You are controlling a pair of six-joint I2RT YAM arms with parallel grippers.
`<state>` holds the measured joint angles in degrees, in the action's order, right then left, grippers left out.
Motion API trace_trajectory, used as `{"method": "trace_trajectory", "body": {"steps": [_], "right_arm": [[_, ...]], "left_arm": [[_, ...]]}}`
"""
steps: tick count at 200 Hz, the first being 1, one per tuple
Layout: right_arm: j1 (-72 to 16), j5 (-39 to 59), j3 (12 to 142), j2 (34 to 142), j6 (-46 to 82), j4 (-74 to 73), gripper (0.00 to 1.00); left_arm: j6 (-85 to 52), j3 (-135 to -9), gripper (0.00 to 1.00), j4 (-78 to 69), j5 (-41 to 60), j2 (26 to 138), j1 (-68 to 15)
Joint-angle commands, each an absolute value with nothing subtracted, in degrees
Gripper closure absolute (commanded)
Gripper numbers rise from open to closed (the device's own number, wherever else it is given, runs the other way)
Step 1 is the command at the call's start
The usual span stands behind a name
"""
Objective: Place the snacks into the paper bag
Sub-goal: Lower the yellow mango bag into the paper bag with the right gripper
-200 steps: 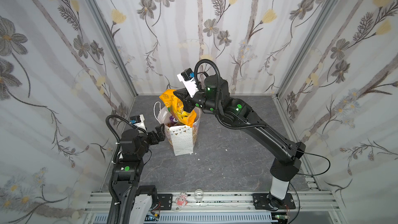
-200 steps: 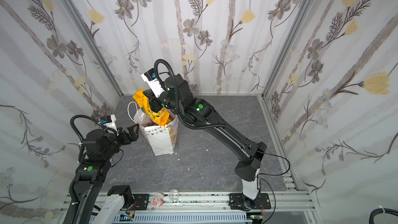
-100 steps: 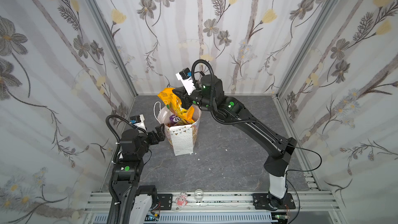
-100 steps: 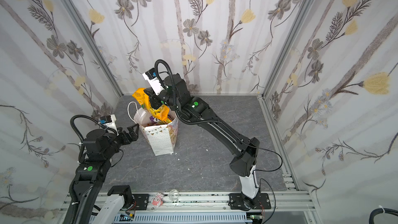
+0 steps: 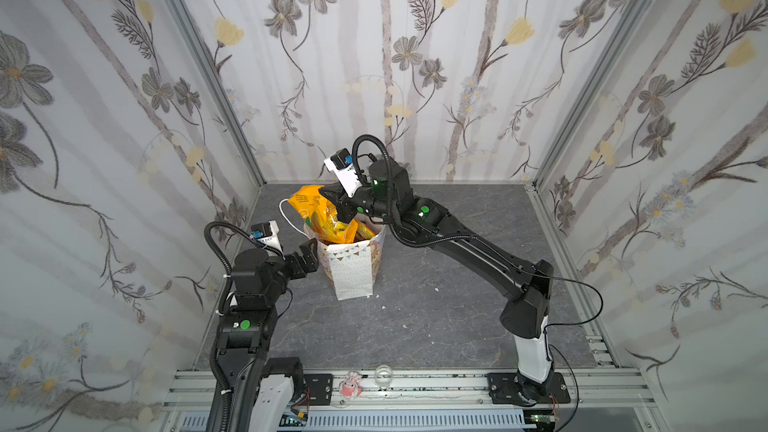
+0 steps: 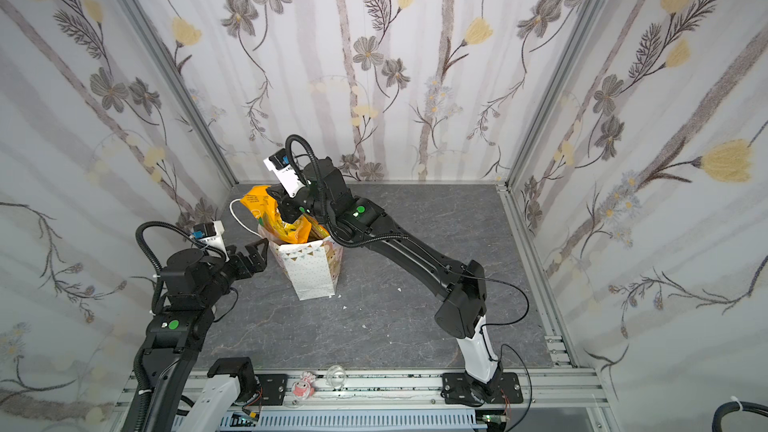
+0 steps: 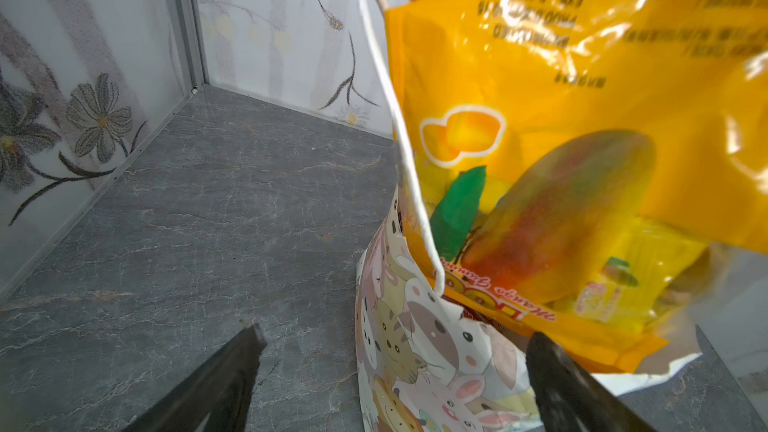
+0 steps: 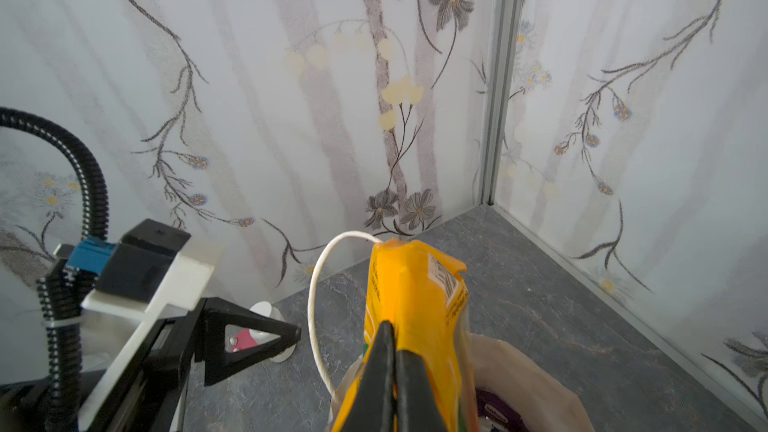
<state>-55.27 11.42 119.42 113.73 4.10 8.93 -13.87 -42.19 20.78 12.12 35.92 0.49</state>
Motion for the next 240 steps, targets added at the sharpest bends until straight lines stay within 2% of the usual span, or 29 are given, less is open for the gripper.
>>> {"method": "trace_trajectory", "body": {"steps": [1, 52, 107, 127, 158, 180, 212, 240], "right_arm": [[-54.9, 11.9, 114.1, 110.1, 5.5, -2.5, 1.00], [-51.5, 14.8, 98.0, 103.4, 11.6, -12.1, 1.00], [-51.4, 16.1, 92.0, 101.7, 14.5, -10.7, 1.00], [-52.0, 16.8, 93.4, 102.4, 14.3, -6.5, 1.00], [-53.3, 10.3, 102.1, 106.3, 10.9, 7.6, 0.88], [-53.7, 0.7, 111.5, 109.9, 9.6, 19.0, 0.65], [-55.9, -8.8, 123.2, 113.0, 5.6, 32.3, 0.56], [-57.3, -12.7, 126.7, 112.7, 4.3, 37.7, 0.51]], "left_arm": [[-13.6, -42.3, 0.00, 19.2, 11.8, 35.9, 0.5], [-13.7, -42.2, 0.00, 19.2, 11.7, 36.1, 0.5], [-13.6, -42.3, 0.00, 19.3, 11.8, 36.4, 0.5], [-13.6, -42.3, 0.00, 19.2, 12.0, 36.4, 0.5], [-13.6, -42.3, 0.00, 19.2, 12.2, 36.4, 0.5], [-13.6, -42.3, 0.00, 19.2, 12.1, 36.4, 0.5], [-13.6, -42.3, 0.00, 19.3, 12.0, 36.4, 0.6], [-13.7, -42.3, 0.00, 19.3, 11.9, 36.3, 0.6]]}}
